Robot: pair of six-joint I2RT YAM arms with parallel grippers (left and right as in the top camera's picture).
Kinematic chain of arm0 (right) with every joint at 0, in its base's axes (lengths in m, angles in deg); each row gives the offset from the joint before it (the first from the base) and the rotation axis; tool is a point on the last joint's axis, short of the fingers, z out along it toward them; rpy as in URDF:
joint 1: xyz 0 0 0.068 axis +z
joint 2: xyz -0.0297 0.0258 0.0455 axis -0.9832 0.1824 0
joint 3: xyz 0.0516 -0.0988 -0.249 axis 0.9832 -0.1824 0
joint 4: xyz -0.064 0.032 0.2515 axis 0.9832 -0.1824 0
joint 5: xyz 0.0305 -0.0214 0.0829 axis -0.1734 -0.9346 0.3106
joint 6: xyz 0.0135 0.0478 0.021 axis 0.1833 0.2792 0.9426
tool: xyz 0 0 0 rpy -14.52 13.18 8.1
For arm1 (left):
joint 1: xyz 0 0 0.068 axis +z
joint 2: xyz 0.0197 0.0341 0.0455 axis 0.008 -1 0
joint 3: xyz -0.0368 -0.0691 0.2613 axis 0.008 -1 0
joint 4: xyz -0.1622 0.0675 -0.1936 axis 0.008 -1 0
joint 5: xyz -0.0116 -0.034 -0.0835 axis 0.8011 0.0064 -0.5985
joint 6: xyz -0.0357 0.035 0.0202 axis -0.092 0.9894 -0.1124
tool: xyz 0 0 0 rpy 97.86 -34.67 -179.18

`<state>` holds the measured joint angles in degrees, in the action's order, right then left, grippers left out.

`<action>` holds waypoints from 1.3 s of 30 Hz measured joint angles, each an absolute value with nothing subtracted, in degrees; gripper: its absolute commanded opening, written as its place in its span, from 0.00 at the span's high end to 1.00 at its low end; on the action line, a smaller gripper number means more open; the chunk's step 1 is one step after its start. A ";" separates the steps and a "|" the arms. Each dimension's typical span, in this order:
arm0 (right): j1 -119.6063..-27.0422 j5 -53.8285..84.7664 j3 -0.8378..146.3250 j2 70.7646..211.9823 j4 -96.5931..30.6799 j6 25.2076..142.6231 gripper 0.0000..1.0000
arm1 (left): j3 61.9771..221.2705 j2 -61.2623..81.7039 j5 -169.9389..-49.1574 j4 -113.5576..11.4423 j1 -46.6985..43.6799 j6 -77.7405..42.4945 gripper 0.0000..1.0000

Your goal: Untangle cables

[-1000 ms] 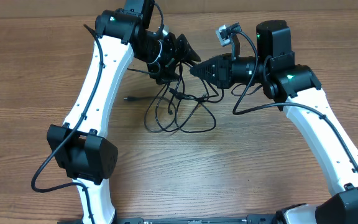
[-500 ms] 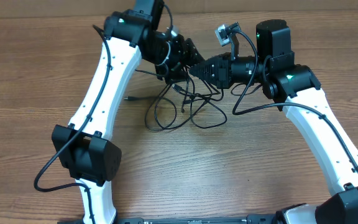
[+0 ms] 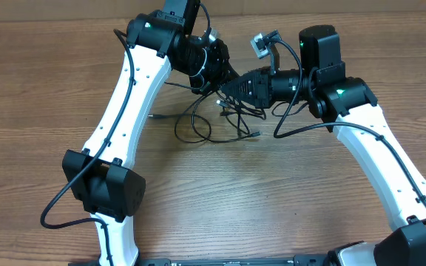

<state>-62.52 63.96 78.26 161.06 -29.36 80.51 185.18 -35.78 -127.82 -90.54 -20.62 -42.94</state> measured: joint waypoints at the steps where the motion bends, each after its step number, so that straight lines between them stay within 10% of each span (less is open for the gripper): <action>1: -62.52 64.00 78.26 161.08 -29.36 80.48 0.81 | 185.18 -35.78 -127.75 -90.56 -20.62 -42.94 0.96; 5: -62.58 63.96 78.28 161.08 -29.56 80.64 0.38 | 185.16 -35.78 -127.32 -90.74 -19.88 -42.70 0.96; 16: -62.98 54.67 78.59 160.92 -35.81 79.92 0.06 | 185.10 -35.78 -131.41 -95.33 -15.22 -40.12 0.96; 39: -63.22 35.06 78.59 160.92 -38.72 78.93 0.00 | 185.08 -35.78 -143.32 -104.77 -9.85 -39.38 0.96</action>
